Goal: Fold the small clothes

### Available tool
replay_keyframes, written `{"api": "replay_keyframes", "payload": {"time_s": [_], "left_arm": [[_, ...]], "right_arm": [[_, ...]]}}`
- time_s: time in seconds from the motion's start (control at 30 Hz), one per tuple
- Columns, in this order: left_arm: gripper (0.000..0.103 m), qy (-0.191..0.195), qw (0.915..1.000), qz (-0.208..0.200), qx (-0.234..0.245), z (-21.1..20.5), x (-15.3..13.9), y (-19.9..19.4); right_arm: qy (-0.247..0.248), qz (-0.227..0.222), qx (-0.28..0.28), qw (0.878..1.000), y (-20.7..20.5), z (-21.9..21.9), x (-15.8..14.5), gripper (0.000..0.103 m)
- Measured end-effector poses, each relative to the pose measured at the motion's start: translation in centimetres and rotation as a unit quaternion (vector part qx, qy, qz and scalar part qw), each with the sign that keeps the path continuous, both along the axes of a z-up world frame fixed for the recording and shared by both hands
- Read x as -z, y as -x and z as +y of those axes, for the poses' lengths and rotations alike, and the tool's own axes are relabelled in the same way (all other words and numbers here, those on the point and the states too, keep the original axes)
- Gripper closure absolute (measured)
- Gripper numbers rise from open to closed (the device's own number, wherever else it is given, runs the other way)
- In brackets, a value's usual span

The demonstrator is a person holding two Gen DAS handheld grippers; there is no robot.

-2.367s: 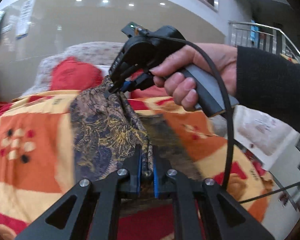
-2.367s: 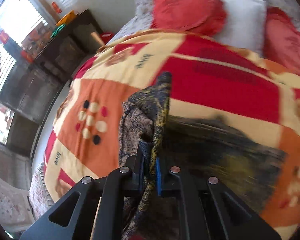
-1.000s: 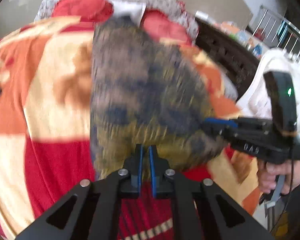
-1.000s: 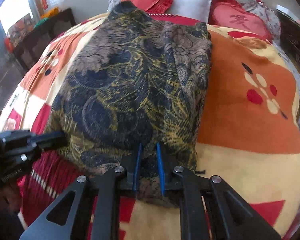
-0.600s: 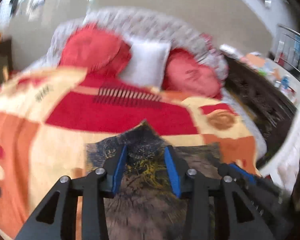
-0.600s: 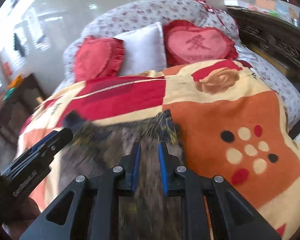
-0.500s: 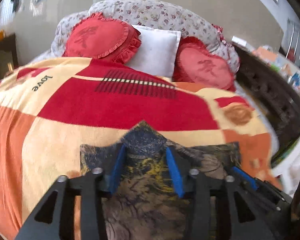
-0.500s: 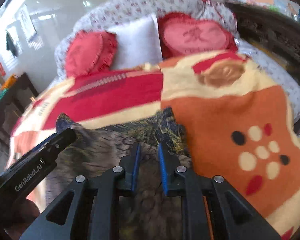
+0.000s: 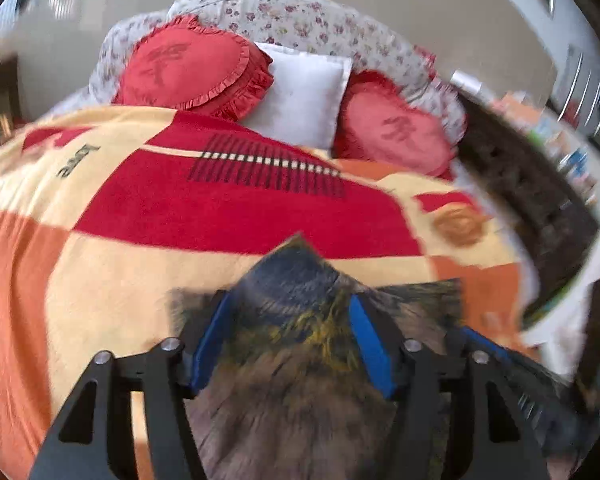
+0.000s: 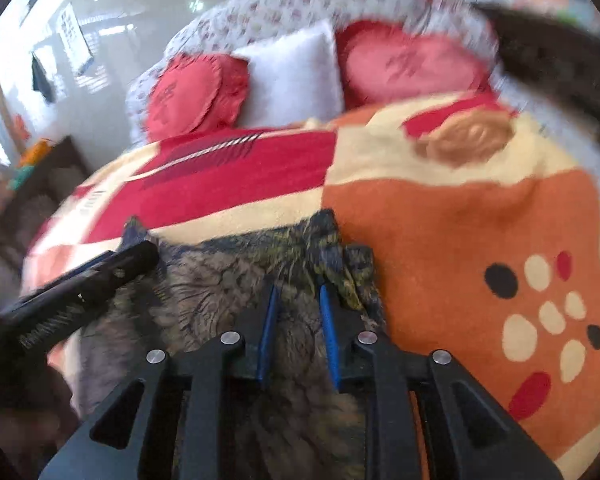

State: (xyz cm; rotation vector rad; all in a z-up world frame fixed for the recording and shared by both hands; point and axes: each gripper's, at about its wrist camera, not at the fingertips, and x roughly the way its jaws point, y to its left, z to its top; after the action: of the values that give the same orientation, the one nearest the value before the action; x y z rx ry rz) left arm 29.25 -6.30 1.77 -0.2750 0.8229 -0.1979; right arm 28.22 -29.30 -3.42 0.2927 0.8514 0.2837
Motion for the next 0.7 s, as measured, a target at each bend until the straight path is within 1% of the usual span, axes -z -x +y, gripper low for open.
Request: {"api": "replay_keyframes", "payload": {"time_s": [0.03, 0.07, 0.1, 0.13, 0.17, 0.23, 0.27, 0.3, 0.33, 0.37, 0.4, 0.47, 0.53, 0.6, 0.67, 0.7], "left_arm": [[0.024, 0.012, 0.9999, -0.007, 0.005, 1.0, -0.6, 1.1], [0.021, 0.017, 0.9996, -0.019, 0.012, 2.4, -0.9, 2.9], [0.019, 0.021, 0.9994, -0.020, 0.019, 3.2, -0.6, 3.9], [0.019, 0.025, 0.9992, -0.015, 0.028, 3.8, 0.0, 4.6], [0.019, 0.034, 0.9988, 0.002, 0.037, 4.5, 1.1, 5.1], [0.020, 0.063, 0.9963, 0.044, 0.039, 5.6, 3.8, 5.5], [0.020, 0.091, 0.9929, 0.067, 0.039, 6.0, 5.1, 5.5], [0.021, 0.131, 0.9861, 0.092, 0.044, 6.2, 6.5, 5.4], [0.020, 0.152, 0.9826, 0.097, 0.043, 6.4, 7.1, 5.5], [0.020, 0.161, 0.9826, 0.086, 0.038, 6.5, 7.2, 5.7], [0.018, 0.164, 0.9827, 0.079, 0.038, 6.3, 7.3, 5.8], [0.017, 0.162, 0.9831, 0.077, 0.035, 6.2, 7.3, 5.6], [0.017, 0.154, 0.9845, 0.078, 0.034, 5.9, 7.1, 5.7], [0.018, 0.142, 0.9860, 0.078, 0.037, 5.5, 6.8, 5.8], [0.029, 0.121, 0.9889, 0.077, 0.037, 5.0, 6.7, 6.0], [0.047, 0.118, 0.9892, 0.075, 0.046, 4.6, 6.6, 6.2]], "right_arm": [[-0.028, -0.014, 0.000, 1.000, 1.0, -1.8, -0.9, 0.103], [-0.042, -0.028, 0.006, 0.999, 2.1, -3.3, -1.5, 0.100], [-0.053, -0.039, 0.011, 0.998, 3.1, -4.6, -1.8, 0.094], [-0.064, -0.045, 0.014, 0.997, 4.0, -5.7, -2.0, 0.083], [-0.080, -0.048, 0.011, 0.996, 4.8, -6.6, -1.8, 0.075], [-0.117, -0.034, -0.004, 0.993, 5.9, -7.7, -0.4, 0.071], [-0.129, -0.021, -0.017, 0.991, 6.2, -7.7, 0.5, 0.071], [-0.133, -0.013, -0.026, 0.991, 6.3, -7.5, 1.2, 0.071], [-0.137, -0.003, -0.038, 0.990, 6.4, -7.2, 2.0, 0.071], [-0.141, 0.003, -0.048, 0.989, 6.4, -6.9, 2.7, 0.071], [-0.149, 0.011, -0.061, 0.987, 6.4, -6.5, 3.5, 0.071], [-0.157, 0.021, -0.075, 0.984, 6.2, -5.9, 4.8, 0.071], [-0.148, 0.031, -0.077, 0.985, 6.0, -5.3, 6.1, 0.070], [-0.174, 0.044, -0.078, 0.981, 5.8, -5.6, 7.4, 0.067], [-0.228, 0.059, -0.080, 0.969, 5.8, -6.2, 8.5, 0.067], [-0.255, 0.066, -0.093, 0.960, 5.9, -6.4, 8.9, 0.068]]}}
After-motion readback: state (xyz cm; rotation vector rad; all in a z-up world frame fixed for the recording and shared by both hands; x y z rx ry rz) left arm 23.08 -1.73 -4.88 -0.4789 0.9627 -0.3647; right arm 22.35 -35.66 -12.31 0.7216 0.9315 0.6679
